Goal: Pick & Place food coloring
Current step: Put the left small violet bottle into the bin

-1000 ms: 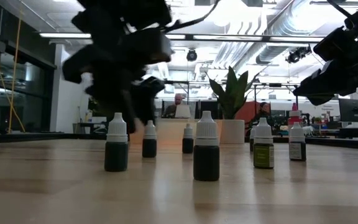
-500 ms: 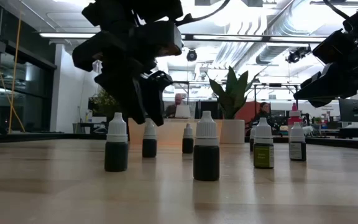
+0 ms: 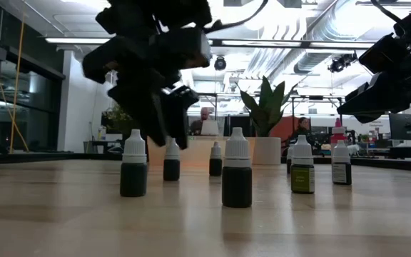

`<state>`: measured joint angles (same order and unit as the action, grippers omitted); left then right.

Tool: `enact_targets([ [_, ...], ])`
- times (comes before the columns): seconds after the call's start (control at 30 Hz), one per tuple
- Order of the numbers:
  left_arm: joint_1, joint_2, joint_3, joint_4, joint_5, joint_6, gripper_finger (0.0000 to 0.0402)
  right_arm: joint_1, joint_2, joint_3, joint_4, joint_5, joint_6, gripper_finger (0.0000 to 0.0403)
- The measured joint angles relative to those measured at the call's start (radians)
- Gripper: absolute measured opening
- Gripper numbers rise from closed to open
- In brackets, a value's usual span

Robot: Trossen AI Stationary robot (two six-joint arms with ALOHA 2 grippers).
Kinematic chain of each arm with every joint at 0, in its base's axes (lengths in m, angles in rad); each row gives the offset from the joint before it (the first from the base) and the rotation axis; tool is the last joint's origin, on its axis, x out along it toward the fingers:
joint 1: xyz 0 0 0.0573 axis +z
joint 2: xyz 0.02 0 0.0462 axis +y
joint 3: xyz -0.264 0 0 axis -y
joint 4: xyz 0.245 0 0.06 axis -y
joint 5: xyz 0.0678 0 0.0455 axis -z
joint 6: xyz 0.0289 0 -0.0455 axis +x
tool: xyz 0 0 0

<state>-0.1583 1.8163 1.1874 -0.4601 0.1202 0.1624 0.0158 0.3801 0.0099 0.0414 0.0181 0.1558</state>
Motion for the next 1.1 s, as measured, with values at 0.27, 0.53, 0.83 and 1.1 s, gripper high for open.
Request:
enact_targets([
  [0.27, -0.006, 0.006, 0.0, -0.006, -0.006, -0.01, 0.0241, 0.0, -0.001, 0.0, 0.0, 0.0, 0.0, 0.0],
  [0.53, -0.006, 0.006, 0.0, -0.004, -0.005, -0.01, 0.0167, 0.0, -0.001, 0.0, 0.0, 0.0, 0.0, 0.0],
  [0.83, -0.006, 0.006, 0.0, -0.003, -0.005, -0.011, 0.0134, 0.0, -0.001, 0.0, 0.0, 0.0, 0.0, 0.0],
  [1.1, -0.006, 0.006, 0.0, 0.001, -0.005, -0.011, 0.0117, 0.0, -0.001, 0.0, 0.0, 0.0, 0.0, 0.0],
])
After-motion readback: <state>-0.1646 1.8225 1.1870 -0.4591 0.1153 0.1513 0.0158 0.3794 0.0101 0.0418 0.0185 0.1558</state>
